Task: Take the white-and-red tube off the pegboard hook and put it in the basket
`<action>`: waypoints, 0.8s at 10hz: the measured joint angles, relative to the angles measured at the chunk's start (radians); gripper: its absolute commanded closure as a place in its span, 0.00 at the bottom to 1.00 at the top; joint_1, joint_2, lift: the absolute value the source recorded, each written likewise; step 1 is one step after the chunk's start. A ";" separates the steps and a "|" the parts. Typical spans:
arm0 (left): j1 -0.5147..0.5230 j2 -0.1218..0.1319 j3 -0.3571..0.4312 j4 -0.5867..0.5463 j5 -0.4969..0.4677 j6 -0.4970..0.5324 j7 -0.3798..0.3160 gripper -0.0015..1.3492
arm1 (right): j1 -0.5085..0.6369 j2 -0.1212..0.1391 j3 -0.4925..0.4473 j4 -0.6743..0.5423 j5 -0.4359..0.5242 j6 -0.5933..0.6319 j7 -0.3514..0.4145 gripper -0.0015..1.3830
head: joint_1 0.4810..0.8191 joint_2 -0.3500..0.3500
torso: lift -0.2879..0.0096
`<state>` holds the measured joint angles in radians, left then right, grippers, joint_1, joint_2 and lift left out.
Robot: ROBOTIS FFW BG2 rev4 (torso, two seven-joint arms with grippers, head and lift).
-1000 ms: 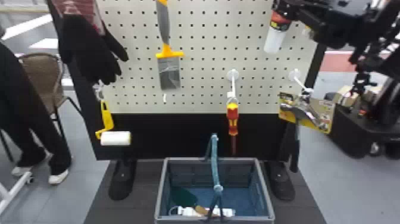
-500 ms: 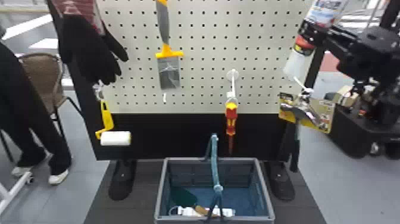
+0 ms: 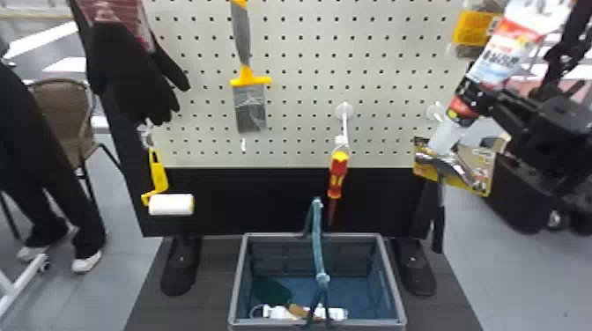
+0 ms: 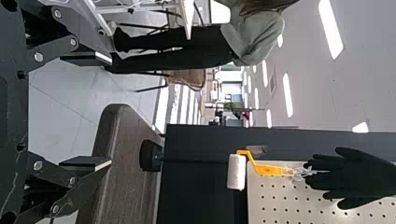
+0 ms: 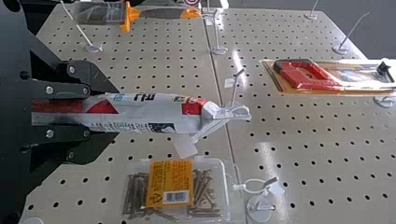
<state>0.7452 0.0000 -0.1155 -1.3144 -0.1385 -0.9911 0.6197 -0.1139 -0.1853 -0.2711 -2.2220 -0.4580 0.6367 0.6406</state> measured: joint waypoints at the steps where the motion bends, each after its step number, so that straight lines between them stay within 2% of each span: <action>1: -0.002 0.000 -0.006 0.000 0.005 0.001 0.000 0.37 | 0.036 0.014 0.000 0.006 -0.015 -0.014 -0.009 0.71 | 0.20 0.50 | 0.63; 4: -0.004 0.000 -0.017 0.000 0.015 0.004 0.000 0.37 | 0.162 0.053 0.001 0.029 -0.070 -0.063 -0.050 0.71 | 0.20 0.50 | 0.63; 7: -0.009 0.000 -0.024 0.000 0.021 0.011 0.000 0.37 | 0.211 0.094 0.016 0.084 -0.075 -0.092 -0.050 0.71 | 0.20 0.50 | 0.63; 8: -0.010 0.000 -0.026 0.000 0.024 0.013 0.000 0.37 | 0.211 0.097 0.031 0.113 -0.077 -0.101 -0.050 0.71 | 0.20 0.50 | 0.63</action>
<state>0.7354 0.0000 -0.1413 -1.3144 -0.1148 -0.9781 0.6197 0.0976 -0.0882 -0.2399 -2.1093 -0.5352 0.5362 0.5905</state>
